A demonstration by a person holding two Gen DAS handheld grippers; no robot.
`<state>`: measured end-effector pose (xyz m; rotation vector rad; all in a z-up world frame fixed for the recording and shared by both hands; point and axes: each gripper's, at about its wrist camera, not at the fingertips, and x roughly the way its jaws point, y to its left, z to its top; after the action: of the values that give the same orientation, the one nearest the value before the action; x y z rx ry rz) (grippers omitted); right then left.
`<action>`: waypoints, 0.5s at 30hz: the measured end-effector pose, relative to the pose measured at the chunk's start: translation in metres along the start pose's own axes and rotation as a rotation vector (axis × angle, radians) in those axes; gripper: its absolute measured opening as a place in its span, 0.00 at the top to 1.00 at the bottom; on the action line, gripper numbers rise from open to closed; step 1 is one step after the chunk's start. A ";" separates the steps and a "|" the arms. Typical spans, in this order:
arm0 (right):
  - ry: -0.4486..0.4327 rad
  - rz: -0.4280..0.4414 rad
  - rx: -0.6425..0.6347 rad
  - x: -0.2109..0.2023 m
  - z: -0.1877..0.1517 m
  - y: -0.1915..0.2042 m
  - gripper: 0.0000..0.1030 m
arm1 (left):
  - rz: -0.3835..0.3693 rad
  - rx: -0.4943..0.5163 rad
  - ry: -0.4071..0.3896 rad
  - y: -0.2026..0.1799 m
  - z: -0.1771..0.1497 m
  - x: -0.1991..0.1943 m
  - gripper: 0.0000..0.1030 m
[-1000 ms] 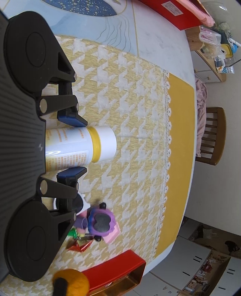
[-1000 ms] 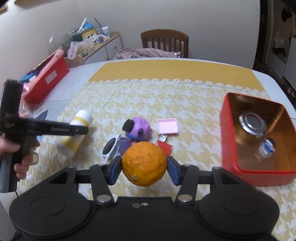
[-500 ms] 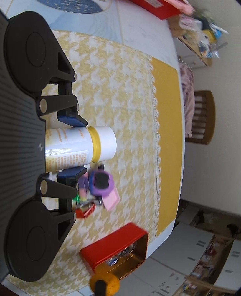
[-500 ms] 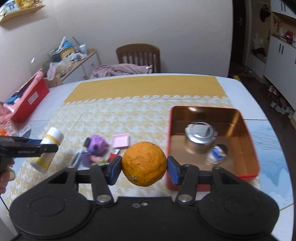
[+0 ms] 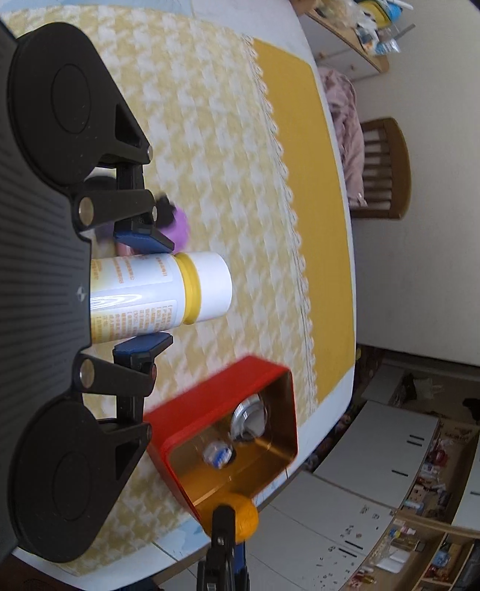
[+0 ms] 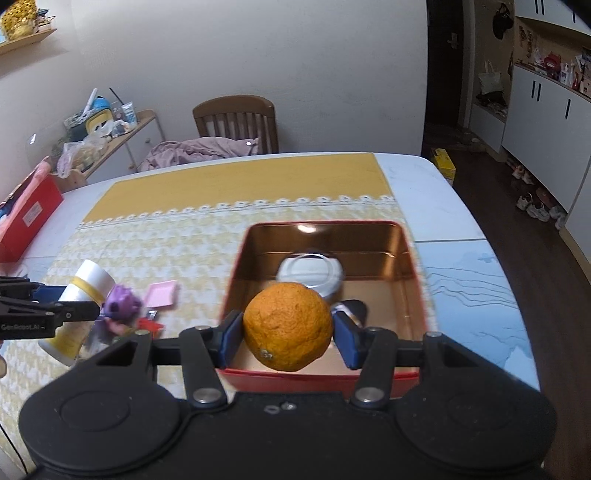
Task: Organize rigid objects
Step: 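Carry the pill bottle with the left tool while the right tool carries the orange to the red box, then lower the pill bottle into the red box with the left tool while the right tool releases the orange inside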
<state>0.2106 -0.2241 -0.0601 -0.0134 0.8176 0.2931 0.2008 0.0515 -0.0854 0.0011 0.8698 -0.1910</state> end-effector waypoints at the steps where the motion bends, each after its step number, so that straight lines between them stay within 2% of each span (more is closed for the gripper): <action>1: 0.000 -0.003 -0.001 0.002 0.001 -0.005 0.49 | -0.007 0.006 -0.006 -0.009 0.004 0.001 0.55; 7: -0.002 -0.007 -0.018 0.018 0.013 -0.031 0.49 | -0.067 0.024 -0.025 -0.062 0.031 0.012 0.55; 15: 0.034 0.007 -0.070 0.038 0.019 -0.060 0.49 | -0.085 0.018 0.001 -0.116 0.053 0.047 0.55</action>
<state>0.2644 -0.2696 -0.0807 -0.0808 0.8408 0.3285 0.2514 -0.0749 -0.0780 -0.0188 0.8700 -0.2789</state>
